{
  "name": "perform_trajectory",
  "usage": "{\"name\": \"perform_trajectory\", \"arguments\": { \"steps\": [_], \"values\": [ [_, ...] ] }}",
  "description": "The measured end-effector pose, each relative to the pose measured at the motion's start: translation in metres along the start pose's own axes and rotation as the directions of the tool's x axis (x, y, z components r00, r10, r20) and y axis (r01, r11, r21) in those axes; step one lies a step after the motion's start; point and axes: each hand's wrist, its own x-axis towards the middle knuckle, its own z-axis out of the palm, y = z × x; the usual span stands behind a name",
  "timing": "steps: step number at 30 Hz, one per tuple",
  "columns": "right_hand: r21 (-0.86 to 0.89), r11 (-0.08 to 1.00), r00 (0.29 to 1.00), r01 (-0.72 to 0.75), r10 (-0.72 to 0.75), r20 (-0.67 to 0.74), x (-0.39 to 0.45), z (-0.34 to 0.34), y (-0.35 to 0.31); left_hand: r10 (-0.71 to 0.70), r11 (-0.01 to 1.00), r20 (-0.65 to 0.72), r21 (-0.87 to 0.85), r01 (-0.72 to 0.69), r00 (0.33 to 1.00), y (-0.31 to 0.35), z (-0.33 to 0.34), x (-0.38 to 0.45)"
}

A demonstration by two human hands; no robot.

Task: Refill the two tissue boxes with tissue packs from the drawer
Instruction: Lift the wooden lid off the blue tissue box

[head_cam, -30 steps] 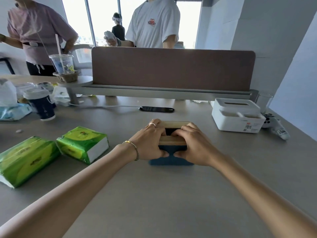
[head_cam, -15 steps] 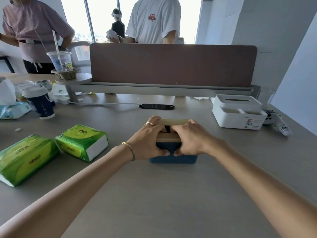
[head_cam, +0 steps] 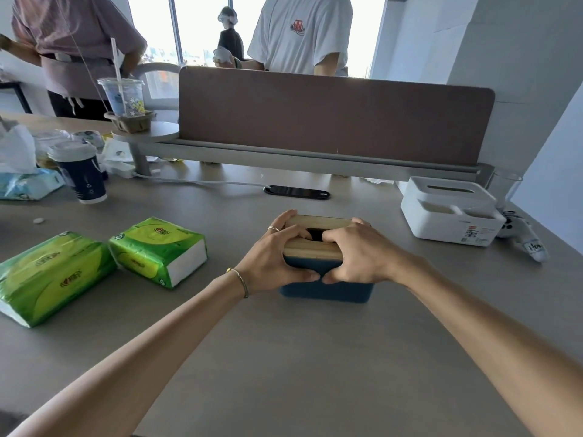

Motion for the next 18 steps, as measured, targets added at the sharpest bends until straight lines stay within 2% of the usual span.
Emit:
{"name": "perform_trajectory", "arguments": {
  "steps": [2,6,11,13,18],
  "values": [
    [-0.013,1.0,1.0,-0.006,0.006,0.0,0.0,-0.003,-0.002,0.006,1.0,-0.021,0.01,-0.006,1.0,0.0,-0.001,0.002],
    [-0.008,1.0,1.0,-0.008,0.008,0.007,-0.002,-0.006,-0.002,-0.019,1.0,0.024,0.019,0.018,1.0,-0.002,-0.003,0.005],
    [0.101,0.995,1.0,-0.01,0.012,-0.023,-0.006,-0.008,0.0,-0.022,0.999,0.153,-0.019,0.025,0.988,0.005,-0.015,0.005],
    [0.122,0.992,0.999,-0.004,0.008,-0.036,-0.009,-0.008,0.0,-0.054,0.999,0.201,0.014,0.052,0.978,0.008,-0.022,0.005],
    [0.138,0.99,0.995,0.016,-0.003,-0.095,-0.013,-0.008,0.005,0.009,0.994,0.184,0.105,-0.029,0.983,0.021,-0.032,0.01]
  ]
}}
